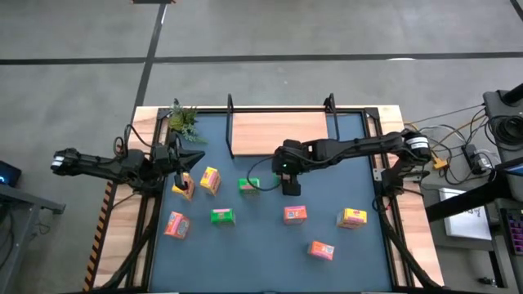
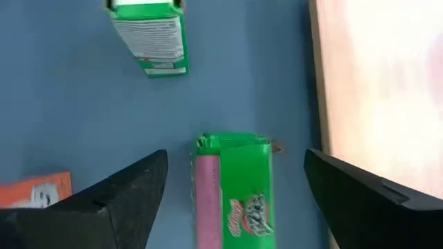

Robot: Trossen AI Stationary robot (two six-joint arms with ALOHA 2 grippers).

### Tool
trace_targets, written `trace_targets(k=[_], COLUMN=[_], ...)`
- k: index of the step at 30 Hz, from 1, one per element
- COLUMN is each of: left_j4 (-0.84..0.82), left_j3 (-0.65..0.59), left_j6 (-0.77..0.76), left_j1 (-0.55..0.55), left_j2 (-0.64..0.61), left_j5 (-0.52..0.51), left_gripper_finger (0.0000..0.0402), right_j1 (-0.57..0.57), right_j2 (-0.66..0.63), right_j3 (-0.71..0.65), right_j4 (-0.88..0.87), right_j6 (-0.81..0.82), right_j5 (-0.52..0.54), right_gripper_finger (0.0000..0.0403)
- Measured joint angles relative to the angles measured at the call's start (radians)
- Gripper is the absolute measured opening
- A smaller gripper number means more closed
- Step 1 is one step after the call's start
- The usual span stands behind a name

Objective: Stack cereal on shelf
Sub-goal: Stack the right green cereal box on the shelf

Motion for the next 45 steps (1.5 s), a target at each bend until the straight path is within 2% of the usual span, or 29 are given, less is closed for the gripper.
trace_targets(k=[15, 18, 26, 31, 37, 45], left_j4=[0.000, 0.000, 0.000, 0.000, 0.000, 0.000], left_j3=[0.000, 0.000, 0.000, 0.000, 0.000, 0.000], left_j6=[0.000, 0.000, 0.000, 0.000, 0.000, 0.000], left_j1=[0.000, 0.000, 0.000, 0.000, 0.000, 0.000], left_j2=[0.006, 0.006, 0.006, 0.006, 0.006, 0.006], left_j5=[0.000, 0.000, 0.000, 0.000, 0.000, 0.000], left_gripper_finger=[0.0000, 0.0000, 0.0000, 0.0000, 0.0000, 0.0000], right_j1=[-0.001, -0.004, -0.007, -0.006, -0.006, -0.034], right_j2=[0.021, 0.024, 0.017, 0.016, 0.015, 0.013], right_j3=[0.006, 0.006, 0.006, 0.006, 0.039, 0.245], right_j4=[-0.049, -0.062, -0.073, -0.074, -0.120, -0.245], right_j6=[0.042, 0.049, 0.053, 0.051, 0.052, 0.019], right_j5=[0.018, 0.017, 0.015, 0.012, 0.008, 0.052], right_gripper_finger=[0.0321, 0.0296, 0.0193, 0.0147, 0.0116, 0.0108])
